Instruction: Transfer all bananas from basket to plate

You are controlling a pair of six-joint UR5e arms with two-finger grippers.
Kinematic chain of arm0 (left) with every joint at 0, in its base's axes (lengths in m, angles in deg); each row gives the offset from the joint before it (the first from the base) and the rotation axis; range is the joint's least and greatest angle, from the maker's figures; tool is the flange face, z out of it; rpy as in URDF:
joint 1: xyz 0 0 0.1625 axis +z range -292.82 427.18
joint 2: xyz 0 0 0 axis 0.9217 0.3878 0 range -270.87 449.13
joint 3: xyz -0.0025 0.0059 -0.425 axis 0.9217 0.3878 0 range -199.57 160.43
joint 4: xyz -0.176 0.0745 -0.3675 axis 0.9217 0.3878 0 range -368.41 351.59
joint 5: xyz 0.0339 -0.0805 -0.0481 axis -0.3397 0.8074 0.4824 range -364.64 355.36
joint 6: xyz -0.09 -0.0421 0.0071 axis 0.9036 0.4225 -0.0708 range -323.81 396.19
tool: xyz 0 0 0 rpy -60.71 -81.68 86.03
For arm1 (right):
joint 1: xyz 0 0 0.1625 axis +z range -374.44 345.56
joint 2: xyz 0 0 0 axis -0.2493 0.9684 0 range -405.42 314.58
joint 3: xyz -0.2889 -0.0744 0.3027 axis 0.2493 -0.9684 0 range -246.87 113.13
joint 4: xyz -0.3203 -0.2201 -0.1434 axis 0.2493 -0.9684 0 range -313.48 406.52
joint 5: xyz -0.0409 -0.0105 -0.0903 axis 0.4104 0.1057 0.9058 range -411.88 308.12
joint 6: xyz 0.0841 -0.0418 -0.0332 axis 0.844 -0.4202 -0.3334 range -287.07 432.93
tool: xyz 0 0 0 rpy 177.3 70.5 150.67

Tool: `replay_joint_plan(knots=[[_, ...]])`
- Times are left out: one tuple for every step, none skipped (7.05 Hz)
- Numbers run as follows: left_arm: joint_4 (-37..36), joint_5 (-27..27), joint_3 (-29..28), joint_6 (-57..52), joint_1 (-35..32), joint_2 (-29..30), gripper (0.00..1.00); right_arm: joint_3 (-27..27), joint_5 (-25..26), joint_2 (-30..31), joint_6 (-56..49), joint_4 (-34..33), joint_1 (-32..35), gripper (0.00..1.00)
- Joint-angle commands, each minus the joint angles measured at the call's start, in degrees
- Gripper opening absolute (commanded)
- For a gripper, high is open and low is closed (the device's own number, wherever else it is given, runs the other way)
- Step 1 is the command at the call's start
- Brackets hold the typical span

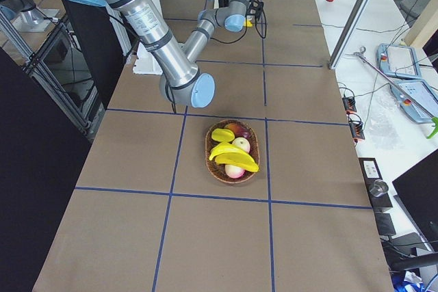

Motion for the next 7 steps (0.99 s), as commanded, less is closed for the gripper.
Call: replay_joint_plan(knots=[[-0.2,0.0,-0.1,1.5,-0.4,-0.3,0.09,0.1,-0.1,0.1,-0.2,0.0,0.1,1.00],[-0.3,-0.1,-0.1,2.1,-0.8,-0.8,0.09,0.1,-0.1,0.2,-0.4,0.0,0.1,1.00],[-0.6,-0.7,-0.7,2.3,-1.6,-1.5,0.08,0.1,-0.1,0.8,-0.5,-0.3,0.2,1.00],[-0.7,-1.3,-0.8,2.3,-2.6,-4.5,0.09,0.1,0.0,2.1,-0.6,-0.4,0.2,1.00],[-0.8,-1.3,-0.7,2.2,-5.0,-8.3,0.09,0.1,0.0,2.8,-1.1,-0.4,0.8,1.00],[-0.8,-1.1,-0.7,1.9,-7.7,-10.7,0.11,0.1,0.0,3.8,-2.3,-0.4,1.0,1.00],[-0.8,-1.0,-0.9,1.5,-9.5,-12.8,0.15,0.1,-0.1,4.5,-3.6,-0.8,1.8,1.00]])
